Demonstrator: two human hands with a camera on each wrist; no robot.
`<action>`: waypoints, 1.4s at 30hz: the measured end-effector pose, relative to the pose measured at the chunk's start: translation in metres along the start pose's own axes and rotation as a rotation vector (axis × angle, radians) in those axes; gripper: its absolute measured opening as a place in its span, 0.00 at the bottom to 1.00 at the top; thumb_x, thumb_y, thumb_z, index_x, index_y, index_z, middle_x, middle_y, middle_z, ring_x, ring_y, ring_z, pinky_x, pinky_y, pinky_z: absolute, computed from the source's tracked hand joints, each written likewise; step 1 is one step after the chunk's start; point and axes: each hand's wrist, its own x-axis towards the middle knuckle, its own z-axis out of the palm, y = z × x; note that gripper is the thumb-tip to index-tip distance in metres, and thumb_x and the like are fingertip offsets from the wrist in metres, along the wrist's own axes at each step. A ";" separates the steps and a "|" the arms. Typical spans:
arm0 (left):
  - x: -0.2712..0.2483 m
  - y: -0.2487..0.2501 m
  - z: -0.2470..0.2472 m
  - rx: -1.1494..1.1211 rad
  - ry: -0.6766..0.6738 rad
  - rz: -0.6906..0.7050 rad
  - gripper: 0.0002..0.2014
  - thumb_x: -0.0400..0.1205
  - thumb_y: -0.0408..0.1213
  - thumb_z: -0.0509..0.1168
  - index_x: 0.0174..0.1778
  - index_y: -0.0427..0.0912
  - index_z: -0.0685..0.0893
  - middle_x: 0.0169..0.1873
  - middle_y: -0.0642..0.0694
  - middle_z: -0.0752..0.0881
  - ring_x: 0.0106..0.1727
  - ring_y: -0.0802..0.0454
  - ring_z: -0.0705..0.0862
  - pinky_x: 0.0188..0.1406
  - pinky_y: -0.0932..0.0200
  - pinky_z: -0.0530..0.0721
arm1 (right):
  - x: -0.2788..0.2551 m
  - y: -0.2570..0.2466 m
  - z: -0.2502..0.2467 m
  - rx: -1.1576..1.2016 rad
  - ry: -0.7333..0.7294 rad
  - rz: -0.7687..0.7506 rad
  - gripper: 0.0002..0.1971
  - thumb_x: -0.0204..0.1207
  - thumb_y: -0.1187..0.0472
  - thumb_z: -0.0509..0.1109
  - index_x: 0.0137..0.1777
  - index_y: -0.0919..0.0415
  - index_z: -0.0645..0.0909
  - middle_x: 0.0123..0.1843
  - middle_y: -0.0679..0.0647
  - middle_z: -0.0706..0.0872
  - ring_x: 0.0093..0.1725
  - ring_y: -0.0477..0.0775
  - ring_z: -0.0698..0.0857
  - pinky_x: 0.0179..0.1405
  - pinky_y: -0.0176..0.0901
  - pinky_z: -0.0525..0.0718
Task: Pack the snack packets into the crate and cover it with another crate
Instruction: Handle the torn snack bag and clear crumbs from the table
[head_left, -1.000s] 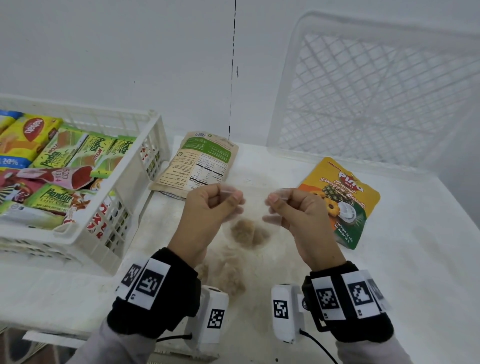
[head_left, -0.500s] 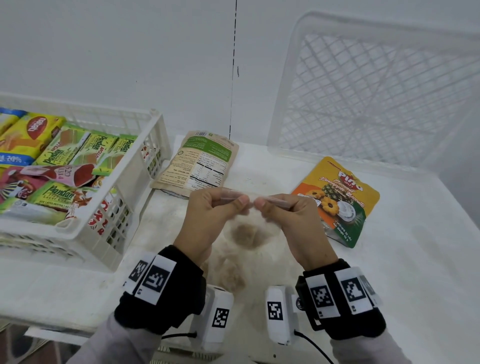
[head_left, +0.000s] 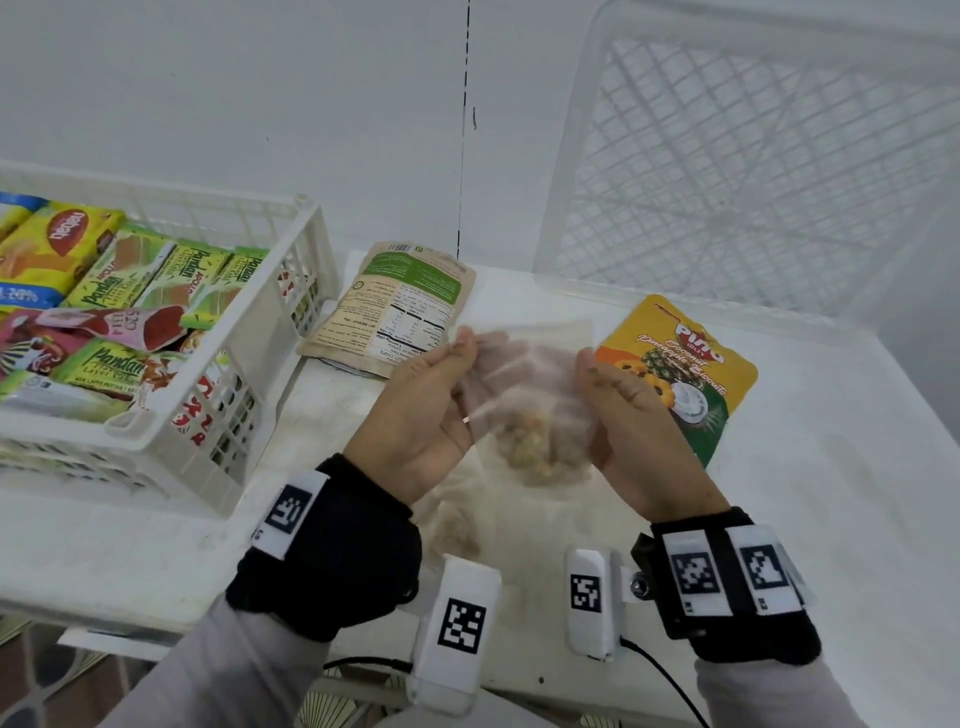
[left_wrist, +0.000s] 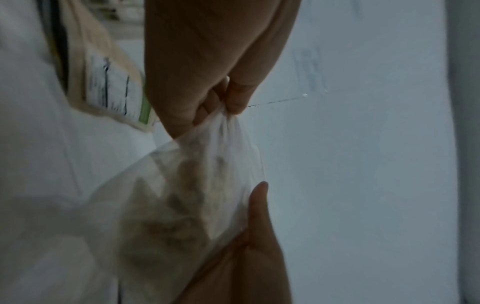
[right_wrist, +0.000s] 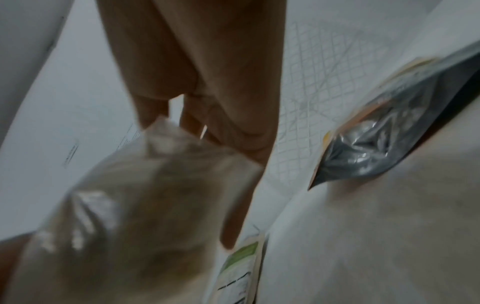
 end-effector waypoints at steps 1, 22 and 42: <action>0.001 0.000 0.000 -0.029 0.017 -0.039 0.16 0.85 0.41 0.55 0.54 0.34 0.83 0.47 0.43 0.91 0.47 0.49 0.90 0.36 0.52 0.89 | -0.005 -0.001 -0.004 -0.018 -0.061 0.013 0.18 0.74 0.49 0.65 0.60 0.54 0.84 0.48 0.51 0.91 0.41 0.50 0.89 0.32 0.40 0.86; -0.010 -0.005 -0.008 0.433 0.178 -0.117 0.24 0.81 0.30 0.64 0.73 0.37 0.69 0.67 0.39 0.75 0.68 0.47 0.74 0.74 0.48 0.71 | -0.028 0.024 -0.016 -0.379 0.289 0.379 0.31 0.78 0.66 0.67 0.80 0.60 0.61 0.68 0.59 0.77 0.66 0.56 0.78 0.69 0.50 0.75; 0.104 0.075 -0.089 1.514 0.533 -0.167 0.27 0.85 0.49 0.53 0.75 0.34 0.63 0.72 0.34 0.73 0.73 0.36 0.72 0.73 0.43 0.67 | 0.159 0.012 0.072 -0.298 0.139 0.674 0.13 0.71 0.70 0.65 0.56 0.63 0.73 0.45 0.64 0.76 0.40 0.60 0.80 0.64 0.57 0.79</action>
